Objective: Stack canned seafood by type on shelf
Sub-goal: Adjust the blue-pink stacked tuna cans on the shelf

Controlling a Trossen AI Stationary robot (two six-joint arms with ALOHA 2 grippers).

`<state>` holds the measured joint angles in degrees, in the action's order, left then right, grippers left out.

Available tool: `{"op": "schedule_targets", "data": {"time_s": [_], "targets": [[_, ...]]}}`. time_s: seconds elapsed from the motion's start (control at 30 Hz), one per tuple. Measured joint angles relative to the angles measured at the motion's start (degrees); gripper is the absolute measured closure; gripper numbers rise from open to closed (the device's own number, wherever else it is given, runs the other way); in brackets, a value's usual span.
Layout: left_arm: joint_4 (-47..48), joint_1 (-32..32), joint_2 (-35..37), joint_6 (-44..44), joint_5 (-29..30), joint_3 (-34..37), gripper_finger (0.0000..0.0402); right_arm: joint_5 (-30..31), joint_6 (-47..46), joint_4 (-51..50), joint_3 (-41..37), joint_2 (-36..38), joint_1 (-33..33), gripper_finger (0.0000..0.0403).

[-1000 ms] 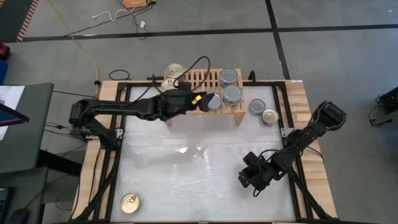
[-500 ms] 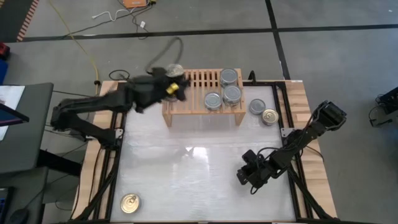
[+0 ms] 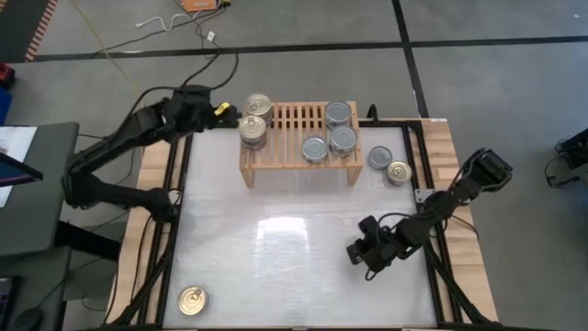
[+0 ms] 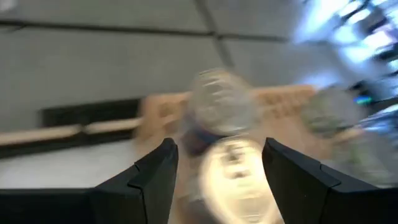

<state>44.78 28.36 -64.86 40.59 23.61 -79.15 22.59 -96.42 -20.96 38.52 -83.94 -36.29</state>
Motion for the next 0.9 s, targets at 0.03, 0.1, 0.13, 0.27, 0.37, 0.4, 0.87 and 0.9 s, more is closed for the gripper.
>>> {"op": "schedule_targets", "data": {"time_s": [0.03, 0.1, 0.13, 0.27, 0.37, 0.4, 0.87, 0.9], "targets": [[2.2, 1.4, -0.3, 0.0, -0.5, 0.0, 0.018, 0.0, 0.0, 0.2, 0.0, 0.0, 0.5, 0.0275], [6.2, 3.9, -0.8, -0.1, -1.1, 0.0, 0.018, 0.0, 0.0, 0.5, 0.0, 0.0, 1.3, 0.0275], [8.2, 5.2, -1.2, -0.4, -1.6, 0.0, 0.018, 0.0, 0.0, 0.5, 0.0, 0.0, 1.6, 0.0275], [13.0, 8.0, -2.9, -3.1, -3.3, 0.0, 0.018, 0.0, 0.0, 1.1, 0.0, 0.0, 3.0, 0.0275], [15.5, 8.6, -5.0, -4.1, -3.4, 0.0, 0.018, 0.0, 0.0, 1.8, 0.0, 0.0, 4.2, 0.0275], [16.1, 8.8, -5.7, -4.4, -3.5, 0.0, 0.018, 0.0, 0.1, 2.0, 0.0, 0.0, 4.6, 0.0275], [18.6, 10.4, -14.1, -5.8, -7.4, 0.0, 0.018, 0.0, 0.5, 4.0, 0.0, 0.0, 6.6, 0.0275], [18.7, 10.4, -14.1, -5.8, -7.5, 0.0, 0.018, 0.0, 0.5, 4.1, 0.0, 0.0, 6.6, 0.0275]]}}
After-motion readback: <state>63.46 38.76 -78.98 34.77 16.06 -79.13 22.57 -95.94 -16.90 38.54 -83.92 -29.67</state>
